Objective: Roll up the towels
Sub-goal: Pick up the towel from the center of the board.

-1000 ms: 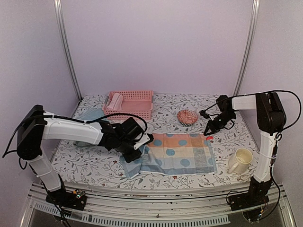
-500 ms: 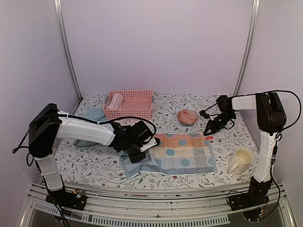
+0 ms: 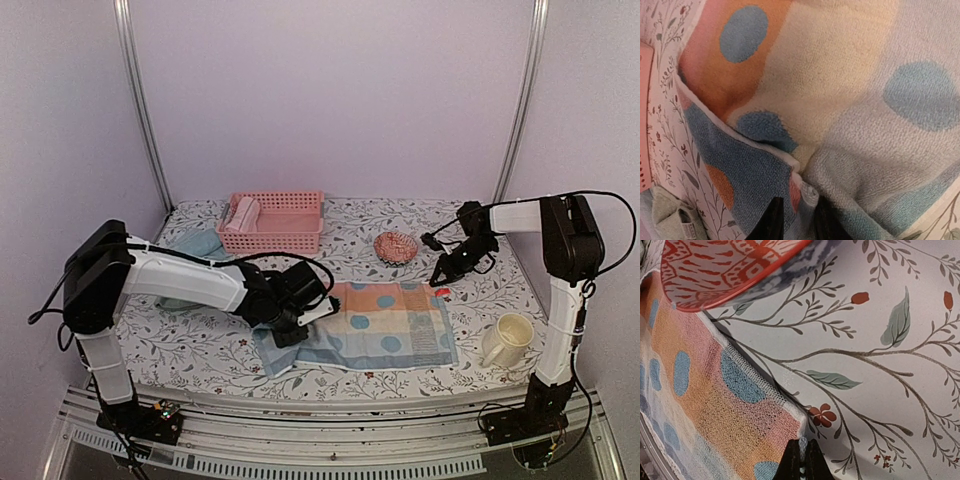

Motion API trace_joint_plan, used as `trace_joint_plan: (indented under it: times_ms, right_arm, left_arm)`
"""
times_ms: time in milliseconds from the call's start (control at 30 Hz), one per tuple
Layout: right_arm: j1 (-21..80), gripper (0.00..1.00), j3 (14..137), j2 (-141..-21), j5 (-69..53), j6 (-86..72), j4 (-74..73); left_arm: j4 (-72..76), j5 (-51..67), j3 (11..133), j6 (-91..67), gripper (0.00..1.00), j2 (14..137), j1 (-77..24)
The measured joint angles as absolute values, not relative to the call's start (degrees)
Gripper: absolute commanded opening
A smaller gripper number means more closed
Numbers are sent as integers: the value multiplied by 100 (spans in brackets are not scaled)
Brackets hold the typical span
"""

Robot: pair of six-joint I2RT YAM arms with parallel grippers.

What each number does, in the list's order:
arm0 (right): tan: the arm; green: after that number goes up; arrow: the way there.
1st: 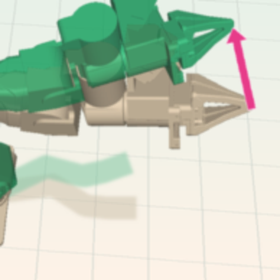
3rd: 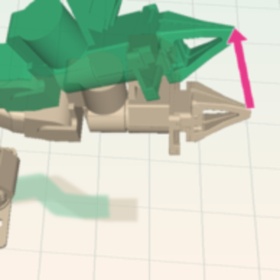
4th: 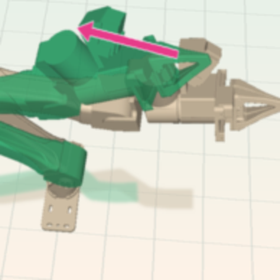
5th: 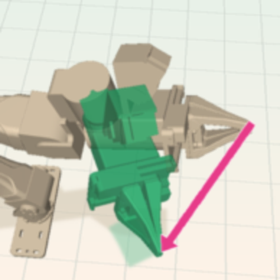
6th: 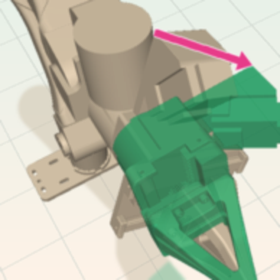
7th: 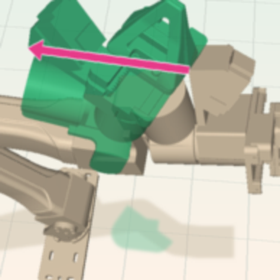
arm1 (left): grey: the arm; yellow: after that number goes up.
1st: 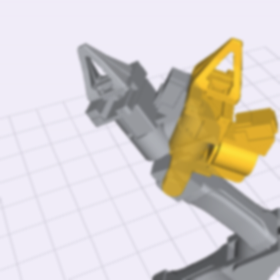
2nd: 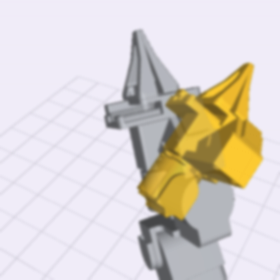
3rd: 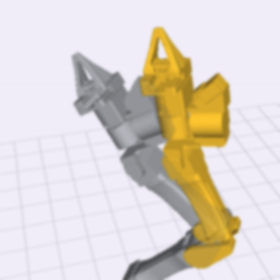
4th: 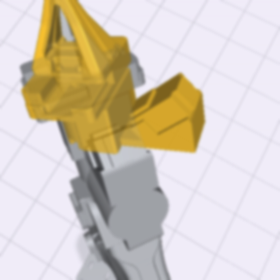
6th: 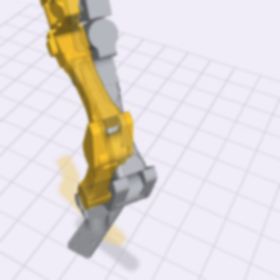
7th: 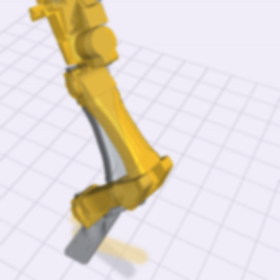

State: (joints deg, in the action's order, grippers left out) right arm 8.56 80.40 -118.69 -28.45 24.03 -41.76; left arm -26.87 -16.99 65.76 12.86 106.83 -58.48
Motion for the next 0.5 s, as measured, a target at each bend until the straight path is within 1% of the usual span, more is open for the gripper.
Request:
trace_joint_plan:
  times_ms: [200,400,500]
  right_arm:
    - [856,3,8038,-11869,-2886,2403,-4176]
    - [856,3,8038,-11867,-2891,2405,-4176]
    - [851,3,8038,-11821,-2888,2418,-4180]
  left_arm:
    - [-2696,-2008,6587,1243,0,10840,-5826]
    - [-2661,-1981,6604,1175,0,10744,-5704]
    - [-2630,-1844,6584,1031,0,10403,-5502]
